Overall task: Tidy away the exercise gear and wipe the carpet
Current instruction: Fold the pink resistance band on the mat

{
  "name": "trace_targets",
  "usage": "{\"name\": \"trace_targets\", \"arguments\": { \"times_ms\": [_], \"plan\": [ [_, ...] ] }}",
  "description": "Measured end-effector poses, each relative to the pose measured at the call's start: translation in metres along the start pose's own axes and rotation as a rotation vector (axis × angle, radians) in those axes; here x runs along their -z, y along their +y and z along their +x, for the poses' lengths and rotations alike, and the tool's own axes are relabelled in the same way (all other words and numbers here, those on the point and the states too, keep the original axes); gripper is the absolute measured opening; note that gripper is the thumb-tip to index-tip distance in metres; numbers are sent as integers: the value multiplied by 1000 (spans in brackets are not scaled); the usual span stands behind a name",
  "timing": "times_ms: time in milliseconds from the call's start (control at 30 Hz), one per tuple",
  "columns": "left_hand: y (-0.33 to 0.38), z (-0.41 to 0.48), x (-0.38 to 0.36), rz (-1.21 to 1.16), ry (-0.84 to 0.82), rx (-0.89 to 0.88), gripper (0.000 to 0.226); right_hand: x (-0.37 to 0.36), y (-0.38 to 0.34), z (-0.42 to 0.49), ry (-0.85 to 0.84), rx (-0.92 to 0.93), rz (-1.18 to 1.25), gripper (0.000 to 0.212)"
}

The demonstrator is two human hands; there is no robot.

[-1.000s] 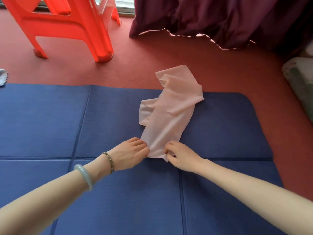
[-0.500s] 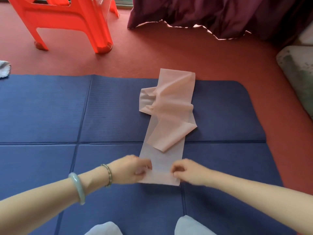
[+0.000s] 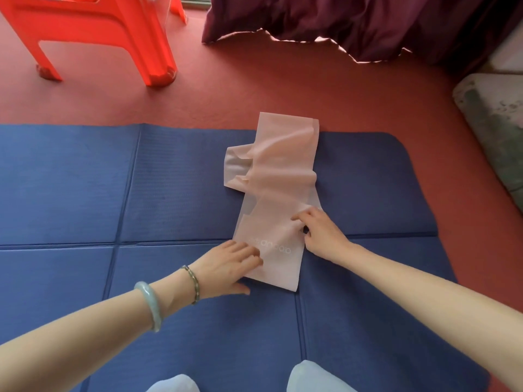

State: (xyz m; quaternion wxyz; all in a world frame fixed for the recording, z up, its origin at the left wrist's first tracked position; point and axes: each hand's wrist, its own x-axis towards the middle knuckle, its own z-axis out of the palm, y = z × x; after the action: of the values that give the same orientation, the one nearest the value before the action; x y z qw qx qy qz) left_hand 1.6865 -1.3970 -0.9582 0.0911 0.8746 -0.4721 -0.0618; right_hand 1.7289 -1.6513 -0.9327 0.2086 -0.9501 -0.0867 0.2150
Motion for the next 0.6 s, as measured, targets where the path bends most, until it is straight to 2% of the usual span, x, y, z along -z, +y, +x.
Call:
{"name": "trace_targets", "arguments": {
  "times_ms": [100,167,233,367,533,600],
  "plan": [
    [3,-1,-12,37,-70,-93,58,1,4,15,-88,116,-366,52],
    [2,0,-18,40,-45,-100,42,5,5,25,-93,154,-450,39],
    [0,-1,-21,13,-2,-84,25,12,6,33,-97,144,-422,24],
    [1,-2,-27,56,15,-86,25,40,1,52,-9,40,-235,19],
    [1,0,-27,93,-3,-100,24,89,-10,75,471,-263,374,19],
    [0,0,-29,72,-3,-97,24,93,-12,75,564,-337,603,35]
  ]
}}
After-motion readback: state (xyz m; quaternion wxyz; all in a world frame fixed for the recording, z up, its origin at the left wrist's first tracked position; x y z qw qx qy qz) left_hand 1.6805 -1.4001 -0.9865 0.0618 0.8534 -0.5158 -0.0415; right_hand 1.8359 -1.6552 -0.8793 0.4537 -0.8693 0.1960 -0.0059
